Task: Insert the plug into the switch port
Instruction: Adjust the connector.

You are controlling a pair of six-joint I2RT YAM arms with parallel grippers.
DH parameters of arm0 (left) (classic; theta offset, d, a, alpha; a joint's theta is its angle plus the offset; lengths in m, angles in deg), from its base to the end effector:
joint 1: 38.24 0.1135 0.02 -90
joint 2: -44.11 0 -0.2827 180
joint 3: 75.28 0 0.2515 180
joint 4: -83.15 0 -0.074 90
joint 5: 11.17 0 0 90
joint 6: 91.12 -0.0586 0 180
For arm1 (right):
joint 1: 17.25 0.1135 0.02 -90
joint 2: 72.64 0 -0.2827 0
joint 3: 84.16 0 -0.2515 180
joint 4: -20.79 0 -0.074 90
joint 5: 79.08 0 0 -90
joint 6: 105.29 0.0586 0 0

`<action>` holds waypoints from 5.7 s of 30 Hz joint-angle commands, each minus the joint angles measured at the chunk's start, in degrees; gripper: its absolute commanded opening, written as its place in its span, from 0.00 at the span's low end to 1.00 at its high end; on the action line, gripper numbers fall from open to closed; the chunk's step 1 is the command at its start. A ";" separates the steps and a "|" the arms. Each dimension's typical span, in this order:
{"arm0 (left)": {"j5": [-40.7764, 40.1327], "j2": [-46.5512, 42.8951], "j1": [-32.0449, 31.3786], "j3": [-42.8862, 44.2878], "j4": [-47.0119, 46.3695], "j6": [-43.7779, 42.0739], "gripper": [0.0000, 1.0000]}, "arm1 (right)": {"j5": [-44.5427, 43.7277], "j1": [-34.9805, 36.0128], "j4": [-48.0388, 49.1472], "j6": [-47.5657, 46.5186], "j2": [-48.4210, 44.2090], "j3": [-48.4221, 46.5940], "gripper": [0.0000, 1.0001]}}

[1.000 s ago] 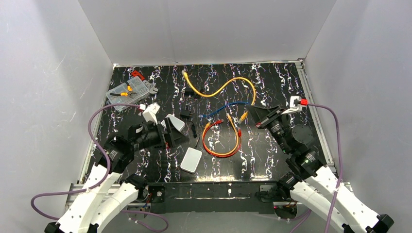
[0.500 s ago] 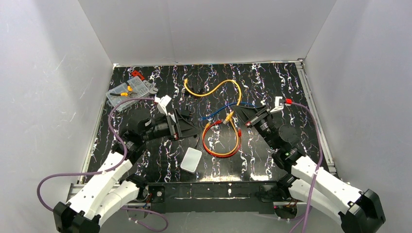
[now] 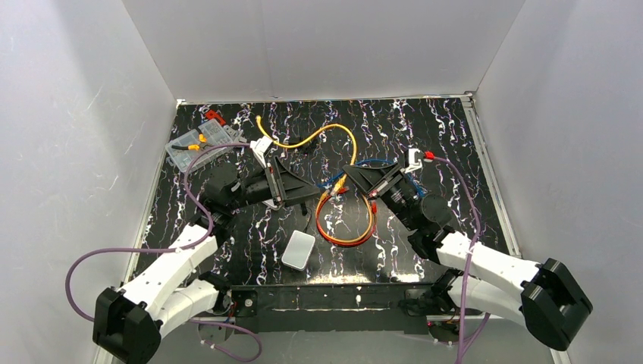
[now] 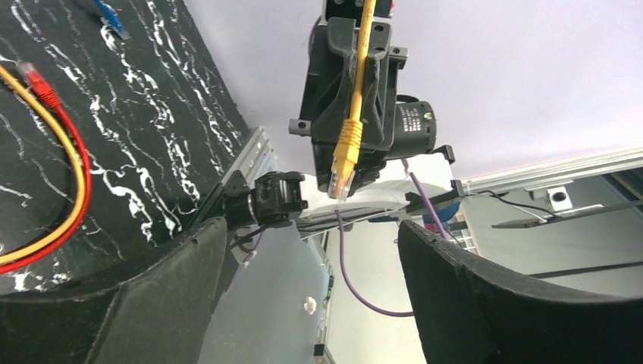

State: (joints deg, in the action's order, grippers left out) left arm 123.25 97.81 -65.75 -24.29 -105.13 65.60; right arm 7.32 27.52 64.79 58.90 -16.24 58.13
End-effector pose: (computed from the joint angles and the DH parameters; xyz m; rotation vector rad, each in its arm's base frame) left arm 0.1754 -0.1376 0.3407 0.1474 1.8226 -1.8101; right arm 0.1599 0.1534 0.3250 0.4004 1.2660 1.7829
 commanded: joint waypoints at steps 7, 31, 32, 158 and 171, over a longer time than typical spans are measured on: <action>5.75 3.23 -0.66 -0.71 -12.33 6.40 0.65 | 2.23 1.50 15.74 3.74 6.35 -5.41 0.01; 8.37 4.74 -1.67 0.91 -16.15 8.17 0.43 | 6.76 2.52 23.35 8.95 15.67 -7.48 0.01; 8.44 4.73 -1.67 1.06 -16.08 8.12 0.43 | 6.91 2.51 23.73 9.26 16.12 -7.55 0.01; 13.44 6.52 -19.77 17.11 63.42 -45.21 0.00 | 12.51 38.79 -57.71 -111.81 -7.34 -16.63 0.41; 13.89 5.99 -20.37 16.26 62.32 -44.66 0.00 | 11.68 39.07 -57.12 -111.90 -7.30 -16.27 0.25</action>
State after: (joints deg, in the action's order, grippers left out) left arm 135.04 105.13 -85.73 -7.68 -42.32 20.84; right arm 19.84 66.14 4.58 -52.54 -23.39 42.18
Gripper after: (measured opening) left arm 0.105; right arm 0.292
